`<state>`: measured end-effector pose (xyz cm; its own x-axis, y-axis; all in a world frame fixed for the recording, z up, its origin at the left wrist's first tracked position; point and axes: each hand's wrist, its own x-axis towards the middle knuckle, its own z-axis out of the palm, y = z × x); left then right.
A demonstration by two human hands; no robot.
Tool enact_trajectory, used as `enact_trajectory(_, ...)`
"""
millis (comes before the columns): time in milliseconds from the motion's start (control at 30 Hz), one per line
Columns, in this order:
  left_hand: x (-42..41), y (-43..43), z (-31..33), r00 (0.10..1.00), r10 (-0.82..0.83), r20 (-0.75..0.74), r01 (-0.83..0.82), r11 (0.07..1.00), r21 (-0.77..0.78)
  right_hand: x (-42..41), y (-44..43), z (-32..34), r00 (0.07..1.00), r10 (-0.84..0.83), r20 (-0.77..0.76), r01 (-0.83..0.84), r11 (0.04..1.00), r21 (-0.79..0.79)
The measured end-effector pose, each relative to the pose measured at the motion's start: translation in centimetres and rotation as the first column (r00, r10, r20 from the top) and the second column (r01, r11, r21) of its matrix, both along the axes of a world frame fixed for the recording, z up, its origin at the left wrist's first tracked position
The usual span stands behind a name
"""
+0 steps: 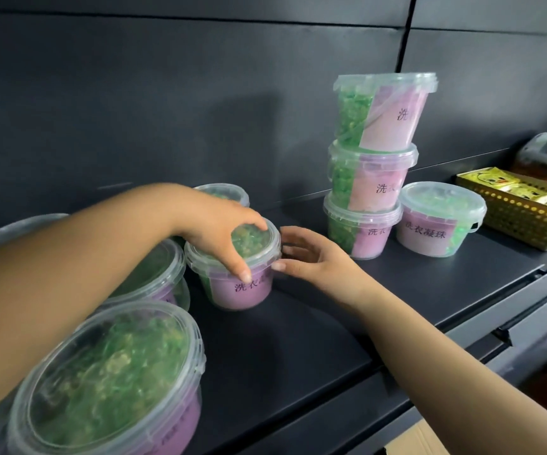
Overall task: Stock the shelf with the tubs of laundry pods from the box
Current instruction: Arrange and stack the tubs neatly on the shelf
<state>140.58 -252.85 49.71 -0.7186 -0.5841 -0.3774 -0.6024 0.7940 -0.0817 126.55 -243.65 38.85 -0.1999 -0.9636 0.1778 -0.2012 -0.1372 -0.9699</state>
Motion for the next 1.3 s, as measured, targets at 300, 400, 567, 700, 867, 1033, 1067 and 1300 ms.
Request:
enact_trajectory(300, -3.1, 1.0, 4.0, 0.905, -0.051, -0.423, 0.054, 0.999, -0.006, -7.3, 5.5, 5.1, 0.674, -0.717, -0.179, 0.618, 0.680, -0.395)
enact_trajectory(400, -7.3, 1.8, 6.1, 0.699, -0.217, -0.682, 0.080, 0.971, -0.226, -8.7, 3.6, 6.2, 0.753, -0.631, -0.186, 0.585, 0.772, -0.248)
enact_trajectory(567, -14.4, 2.9, 7.9, 0.536, -0.192, -0.822, 0.054, 0.980, -0.194, -10.7, 1.4, 6.3, 0.875, -0.479, -0.069, 0.458, 0.866, -0.201)
enact_trajectory(700, -17.2, 2.8, 7.5, 0.664, -0.193, -0.722, -0.026, 0.959, -0.281, -12.0, 0.7, 5.4, 0.891, -0.446, -0.081, 0.427, 0.886, -0.182)
enact_trajectory(867, -15.1, 3.6, 8.2, 0.508, -0.131, -0.851, -0.046, 0.983, -0.179, -13.4, 0.3, 4.3, 0.884, -0.453, -0.119, 0.422, 0.880, -0.216)
enact_trajectory(1033, -8.5, 7.1, 8.9, 0.483, -0.138, -0.865, 0.018, 0.989, -0.148, -13.1, 0.4, 4.0, 0.854, -0.479, -0.205, 0.439, 0.873, -0.210)
enact_trajectory(1067, -7.2, 8.0, 8.3, 0.499, -0.124, -0.858, 0.036, 0.992, -0.122, -12.9, 0.5, 3.9, 0.834, -0.507, -0.217, 0.456, 0.856, -0.246)
enact_trajectory(1300, -1.0, 12.7, 2.3, 0.669, 0.022, -0.743, -0.051, 0.999, -0.016, -7.4, 7.5, 4.3, 0.955, -0.295, 0.027, 0.278, 0.862, -0.423)
